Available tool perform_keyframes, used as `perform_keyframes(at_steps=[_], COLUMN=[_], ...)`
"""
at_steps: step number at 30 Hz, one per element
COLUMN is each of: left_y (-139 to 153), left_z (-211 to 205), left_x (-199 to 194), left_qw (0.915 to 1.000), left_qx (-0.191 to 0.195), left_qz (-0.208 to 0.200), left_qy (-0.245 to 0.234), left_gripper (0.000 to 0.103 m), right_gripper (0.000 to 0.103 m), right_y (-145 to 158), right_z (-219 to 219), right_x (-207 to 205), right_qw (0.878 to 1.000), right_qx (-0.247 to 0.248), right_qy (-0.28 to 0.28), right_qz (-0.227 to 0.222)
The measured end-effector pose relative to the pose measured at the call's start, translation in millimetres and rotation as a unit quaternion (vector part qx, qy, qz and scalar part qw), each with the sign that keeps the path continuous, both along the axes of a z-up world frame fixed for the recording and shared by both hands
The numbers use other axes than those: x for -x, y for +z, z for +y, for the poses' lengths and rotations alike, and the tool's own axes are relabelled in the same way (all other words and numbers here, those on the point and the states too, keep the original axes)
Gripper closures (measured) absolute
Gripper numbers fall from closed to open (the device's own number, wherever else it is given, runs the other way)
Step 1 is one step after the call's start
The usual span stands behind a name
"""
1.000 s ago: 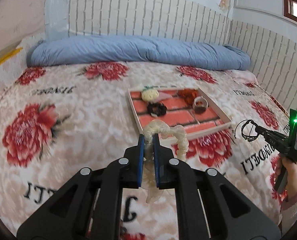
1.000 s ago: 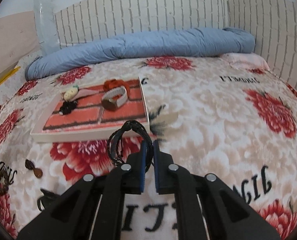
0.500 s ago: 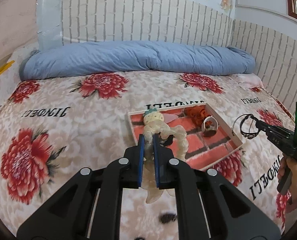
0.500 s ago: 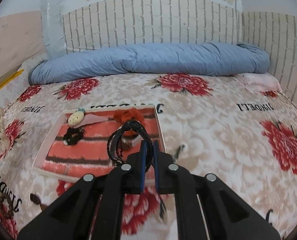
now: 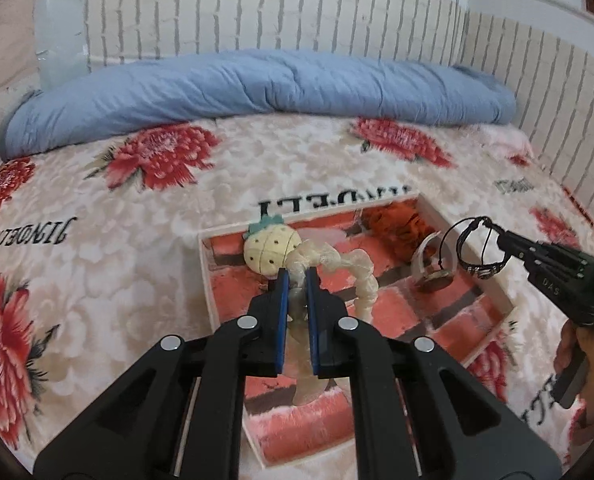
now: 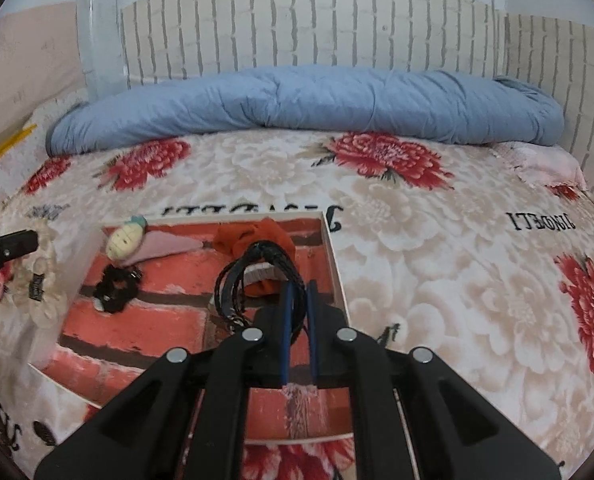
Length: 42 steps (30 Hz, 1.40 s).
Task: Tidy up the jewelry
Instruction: 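Carry both items into the white tray and open both tools, then withdraw both tools from the tray toward the remaining jewelry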
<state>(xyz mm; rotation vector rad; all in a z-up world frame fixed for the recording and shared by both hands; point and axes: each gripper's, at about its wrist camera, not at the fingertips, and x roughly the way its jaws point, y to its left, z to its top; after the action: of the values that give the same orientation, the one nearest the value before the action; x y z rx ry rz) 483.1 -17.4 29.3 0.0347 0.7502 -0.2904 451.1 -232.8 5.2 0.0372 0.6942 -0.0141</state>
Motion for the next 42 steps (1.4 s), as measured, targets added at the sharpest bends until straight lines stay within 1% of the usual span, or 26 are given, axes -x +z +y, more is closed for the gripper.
perform_keyframes(at_steps=[2,6,11,17,18,20,23,25,26,27,28,29,30,31,33,34,35,36,37,38,39,40,41,42], left_y=[-14.0,-33.8,-52.5,-66.4,-68.0,-69.8,-73.4,-76.4,-76.5,-76.2,-75.3,-74.1,-72.2,-70.4,-67.0,-64.8,-60.5,-57.5,-54.5,-50.2,-46.7,-43.3,-39.4,-36.3], left_z=[-3.0,-0.2,-1.9,-2.7,-2.6,-2.0,-1.2,-1.6,-1.5,-1.4,-1.1,-1.0,-0.8,-0.7,-0.5,-0.3,0.1,0.7,1.5,3.0,4.6,6.5,9.6,13.0], left_x=[-12.3,-30.0,-43.4,-50.7,-51.2,-52.0,-54.2,-55.5,-55.2,-54.5,-53.6,-52.2,-50.9,-49.7,-47.5,-46.0,-42.5,-39.9,-37.0,-33.1,-30.0,-27.0,-23.1,-19.3], left_qw=[0.9999,0.9994,0.9985,0.9966,0.9962,0.9957,0.9947,0.9938,0.9937,0.9937,0.9937,0.9938,0.9941,0.9942,0.9942,0.9943,0.9947,0.9949,0.9952,0.9953,0.9953,0.9954,0.9957,0.9960], left_qx=[-0.007,-0.001,-0.017,-0.035,-0.040,-0.046,-0.051,-0.056,-0.056,-0.056,-0.056,-0.057,-0.058,-0.058,-0.058,-0.059,-0.060,-0.061,-0.061,-0.060,-0.061,-0.059,-0.054,-0.047], left_qz=[0.012,0.034,0.046,0.067,0.069,0.071,0.077,0.083,0.083,0.083,0.082,0.080,0.075,0.074,0.076,0.075,0.069,0.065,0.062,0.058,0.056,0.054,0.053,0.053], left_qy=[0.003,0.012,0.024,0.034,0.036,0.039,0.046,0.049,0.049,0.050,0.051,0.052,0.053,0.052,0.049,0.048,0.047,0.046,0.047,0.048,0.051,0.052,0.054,0.054], left_gripper=[0.096,0.096,0.095,0.093,0.090,0.088,0.084,0.082,0.079,0.069,0.063,0.053,0.048,0.047,0.040,0.037,0.031,0.024,0.020,0.015,0.012,0.011,0.010,0.007], right_gripper=[0.096,0.096,0.096,0.096,0.096,0.096,0.093,0.093,0.092,0.092,0.092,0.091,0.083,0.079,0.057,0.053,0.050,0.049,0.048,0.043,0.035,0.032,0.025,0.022], right_y=[-8.0,-17.6,-26.5,-40.1,-42.0,-45.1,-50.2,-51.7,-51.8,-51.8,-51.1,-50.4,-48.7,-47.2,-41.6,-39.8,-37.6,-34.9,-32.9,-29.8,-28.0,-25.2,-22.4,-20.3], right_z=[0.7,-0.5,7.4,14.6,15.5,14.4,9.7,8.3,8.0,7.8,7.5,7.1,5.8,4.5,0.4,-0.8,-2.2,-3.5,-4.1,-4.5,-4.7,-5.2,-5.9,-6.2], right_x=[-7.0,-18.4,-29.3,-35.6,-36.3,-37.5,-40.1,-40.4,-39.8,-39.4,-39.4,-39.1,-38.1,-37.1,-33.3,-31.9,-30.1,-27.9,-25.6,-21.8,-19.2,-14.6,-9.4,-6.0], right_qw=[1.000,1.000,1.000,0.999,0.999,0.998,0.998,0.998,0.998,0.997,0.997,0.997,0.997,0.998,0.998,0.998,0.998,0.998,0.998,0.999,0.999,0.999,0.999,1.000], right_qx=[0.005,0.003,0.018,0.024,0.027,0.027,0.006,0.000,0.000,0.004,0.007,0.008,0.007,0.004,-0.005,-0.009,-0.012,-0.013,-0.013,-0.011,-0.009,-0.005,-0.003,-0.002], right_qy=[-0.001,-0.004,0.003,0.020,0.020,0.019,0.020,0.024,0.027,0.028,0.029,0.029,0.028,0.027,0.025,0.025,0.024,0.023,0.022,0.020,0.018,0.013,0.006,0.001], right_qz=[0.006,0.016,0.024,0.040,0.043,0.047,0.061,0.063,0.063,0.065,0.067,0.066,0.065,0.063,0.057,0.055,0.054,0.053,0.052,0.049,0.045,0.039,0.032,0.028])
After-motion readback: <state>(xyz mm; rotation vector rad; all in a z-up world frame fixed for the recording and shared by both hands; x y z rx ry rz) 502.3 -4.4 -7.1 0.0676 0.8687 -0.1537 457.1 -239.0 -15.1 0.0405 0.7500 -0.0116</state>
